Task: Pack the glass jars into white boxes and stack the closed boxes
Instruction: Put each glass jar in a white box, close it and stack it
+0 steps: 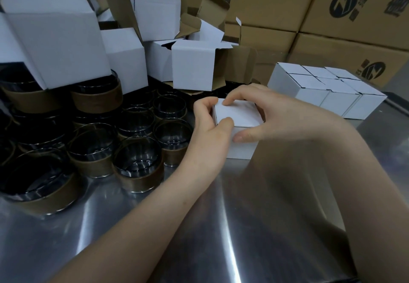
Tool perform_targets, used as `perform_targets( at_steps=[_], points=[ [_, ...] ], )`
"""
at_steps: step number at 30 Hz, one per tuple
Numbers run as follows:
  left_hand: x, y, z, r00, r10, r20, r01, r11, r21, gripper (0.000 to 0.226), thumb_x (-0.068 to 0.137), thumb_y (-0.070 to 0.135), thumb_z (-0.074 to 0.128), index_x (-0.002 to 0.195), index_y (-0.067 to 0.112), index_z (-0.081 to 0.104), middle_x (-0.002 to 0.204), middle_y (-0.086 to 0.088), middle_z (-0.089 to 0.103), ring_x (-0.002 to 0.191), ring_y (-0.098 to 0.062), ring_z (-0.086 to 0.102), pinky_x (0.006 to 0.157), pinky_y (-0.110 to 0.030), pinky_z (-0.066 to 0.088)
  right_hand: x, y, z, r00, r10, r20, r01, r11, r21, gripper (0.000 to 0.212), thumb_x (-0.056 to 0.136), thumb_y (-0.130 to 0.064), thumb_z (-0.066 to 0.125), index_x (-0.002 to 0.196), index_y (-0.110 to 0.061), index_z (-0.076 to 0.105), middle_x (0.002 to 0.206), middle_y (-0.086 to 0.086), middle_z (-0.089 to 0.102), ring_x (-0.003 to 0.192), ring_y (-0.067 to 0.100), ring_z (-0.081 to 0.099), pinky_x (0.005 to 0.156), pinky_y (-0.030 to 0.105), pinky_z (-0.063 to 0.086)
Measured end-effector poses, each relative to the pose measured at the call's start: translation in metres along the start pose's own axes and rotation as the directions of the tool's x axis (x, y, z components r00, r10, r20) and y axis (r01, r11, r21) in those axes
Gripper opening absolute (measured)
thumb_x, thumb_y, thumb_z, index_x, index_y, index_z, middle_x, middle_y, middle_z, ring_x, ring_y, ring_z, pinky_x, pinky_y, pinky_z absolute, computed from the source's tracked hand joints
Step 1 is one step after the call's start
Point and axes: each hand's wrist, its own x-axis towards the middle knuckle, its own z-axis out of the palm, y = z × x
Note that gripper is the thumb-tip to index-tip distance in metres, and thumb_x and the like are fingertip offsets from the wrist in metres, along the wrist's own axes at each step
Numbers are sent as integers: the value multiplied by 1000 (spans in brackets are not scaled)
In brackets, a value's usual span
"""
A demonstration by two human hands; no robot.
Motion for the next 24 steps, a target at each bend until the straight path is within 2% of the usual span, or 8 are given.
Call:
perform_targets(
  at_steps=[6,10,12,14,16,20,22,24],
  points=[
    [-4,6,3,999,-36,0,36,998,-48,26,100,19,43,121,31,33,121,14,49,116,-7,51,96,-27,44,-5,-6,-5,998,0,-62,-1,1000,-24,56,70,-36,82,120,-34,56,112,-26,52,92,-21,45,73,-1,33],
    [-6,4,3,998,-52,-27,52,999,1,17,101,32,42,118,31,40,105,19,52,100,0,54,88,-26,47,-18,-4,-18,994,106,-11,-104,988,111,58,61,-51,82,113,-44,59,109,-22,60,76,1,60,65,14,46],
    [-5,2,2,999,-37,-25,38,998,47,12,101,33,42,111,29,48,100,17,55,89,9,54,79,-14,44,-29,2,-27,989,148,8,-148,979,144,61,56,-60,85,111,-48,61,111,-23,60,76,9,63,70,26,51],
    [-6,1,3,1000,-10,-16,12,993,115,12,101,31,42,99,29,53,94,17,57,83,12,53,70,-10,41,-44,10,-35,982,187,-28,-180,970,162,65,55,-65,82,114,-48,62,114,-20,63,71,8,65,67,26,51],
    [-7,-1,4,1000,-6,-15,8,984,179,14,99,29,44,94,28,57,84,14,58,79,3,54,72,-21,44,-62,21,-40,955,273,-117,-248,951,186,74,48,-68,78,117,-45,63,113,-19,65,63,6,65,57,21,52],
    [-10,-4,4,1000,-16,9,13,951,308,15,96,26,49,90,26,63,80,13,62,80,-9,56,78,-33,47,-94,56,-48,770,566,-295,-498,822,277,77,34,-79,78,105,-53,65,95,-28,65,52,7,64,42,21,51],
    [-12,-4,5,998,-20,54,0,936,351,14,94,26,50,88,27,62,80,12,64,78,-9,58,75,-33,51,-105,100,-50,603,715,-355,-606,699,379,72,28,-79,80,94,-54,66,88,-20,67,61,17,67,52,30,58],
    [-13,-5,5,995,-17,94,-23,910,414,13,92,27,50,87,29,62,82,11,66,80,-12,61,78,-37,54,-131,172,-55,492,750,-443,-590,661,464,82,24,-75,82,98,-44,65,107,-5,67,80,29,69,74,48,59]
  ],
)
